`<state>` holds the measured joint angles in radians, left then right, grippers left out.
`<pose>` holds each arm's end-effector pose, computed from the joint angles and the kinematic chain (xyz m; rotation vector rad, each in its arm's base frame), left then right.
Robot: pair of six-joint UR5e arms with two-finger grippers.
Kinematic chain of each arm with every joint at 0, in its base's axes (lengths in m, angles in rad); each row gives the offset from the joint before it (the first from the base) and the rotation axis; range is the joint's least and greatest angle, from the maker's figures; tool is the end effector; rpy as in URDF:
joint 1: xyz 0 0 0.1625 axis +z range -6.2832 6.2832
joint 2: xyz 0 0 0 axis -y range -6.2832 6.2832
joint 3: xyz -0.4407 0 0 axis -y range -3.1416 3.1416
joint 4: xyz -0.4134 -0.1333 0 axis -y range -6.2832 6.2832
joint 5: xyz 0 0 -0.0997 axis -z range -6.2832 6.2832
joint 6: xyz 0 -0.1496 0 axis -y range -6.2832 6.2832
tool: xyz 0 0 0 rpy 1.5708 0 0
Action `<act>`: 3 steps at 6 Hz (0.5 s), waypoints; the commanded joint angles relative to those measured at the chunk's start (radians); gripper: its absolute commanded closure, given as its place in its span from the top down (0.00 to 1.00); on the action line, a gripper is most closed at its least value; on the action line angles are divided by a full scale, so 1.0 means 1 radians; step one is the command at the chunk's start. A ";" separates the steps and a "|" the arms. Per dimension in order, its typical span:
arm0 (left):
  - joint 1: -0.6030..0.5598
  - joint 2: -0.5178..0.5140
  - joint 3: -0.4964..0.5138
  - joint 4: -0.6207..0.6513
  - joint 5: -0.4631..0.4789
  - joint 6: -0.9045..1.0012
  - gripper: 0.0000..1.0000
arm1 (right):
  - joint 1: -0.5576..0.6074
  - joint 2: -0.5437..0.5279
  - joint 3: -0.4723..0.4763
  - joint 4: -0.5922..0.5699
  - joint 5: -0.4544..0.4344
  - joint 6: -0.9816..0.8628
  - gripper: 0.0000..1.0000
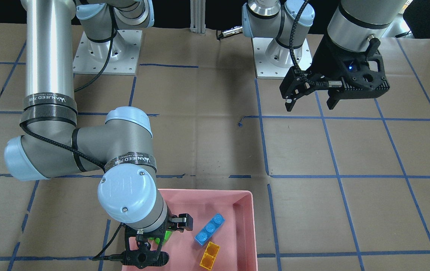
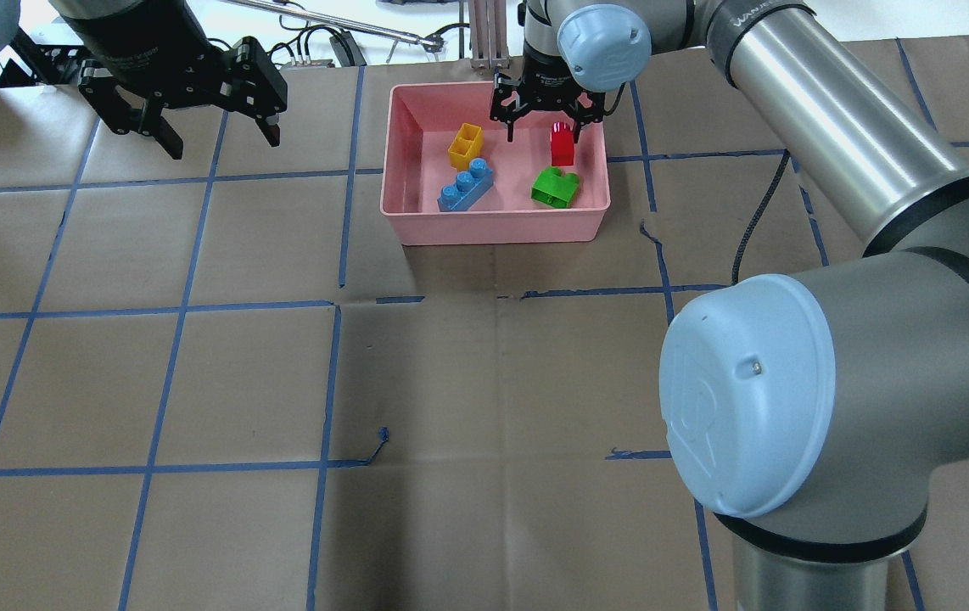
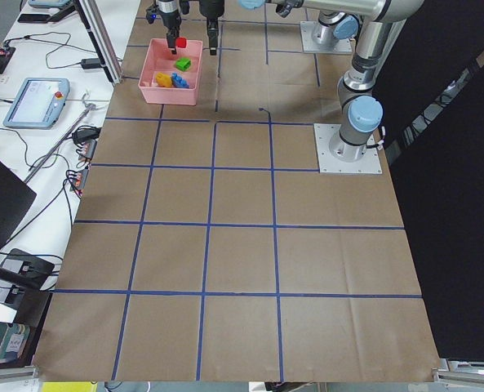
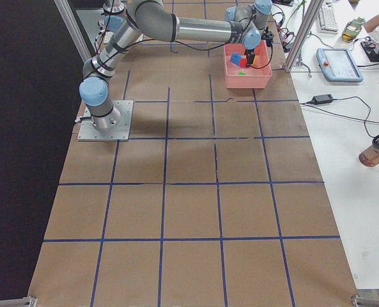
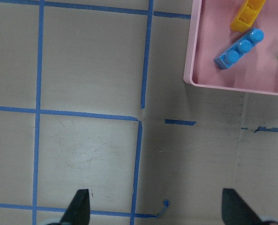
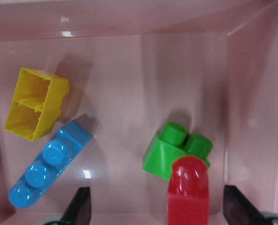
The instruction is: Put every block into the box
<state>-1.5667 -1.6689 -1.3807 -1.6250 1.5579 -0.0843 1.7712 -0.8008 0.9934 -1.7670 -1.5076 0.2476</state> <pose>-0.1329 -0.5606 0.4933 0.1378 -3.1236 0.0582 0.3017 -0.7681 0.2508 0.0725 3.0783 0.0162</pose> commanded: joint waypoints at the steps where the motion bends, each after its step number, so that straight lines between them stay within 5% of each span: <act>1: 0.002 0.001 -0.003 -0.001 0.002 0.001 0.99 | 0.002 0.005 0.004 0.011 0.000 -0.016 1.00; 3: 0.002 0.003 -0.003 0.000 0.002 0.001 0.99 | -0.005 -0.039 -0.004 0.084 -0.002 -0.053 1.00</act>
<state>-1.5648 -1.6669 -1.3835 -1.6248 1.5600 -0.0829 1.7707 -0.8153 0.9936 -1.7317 -1.5083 0.2055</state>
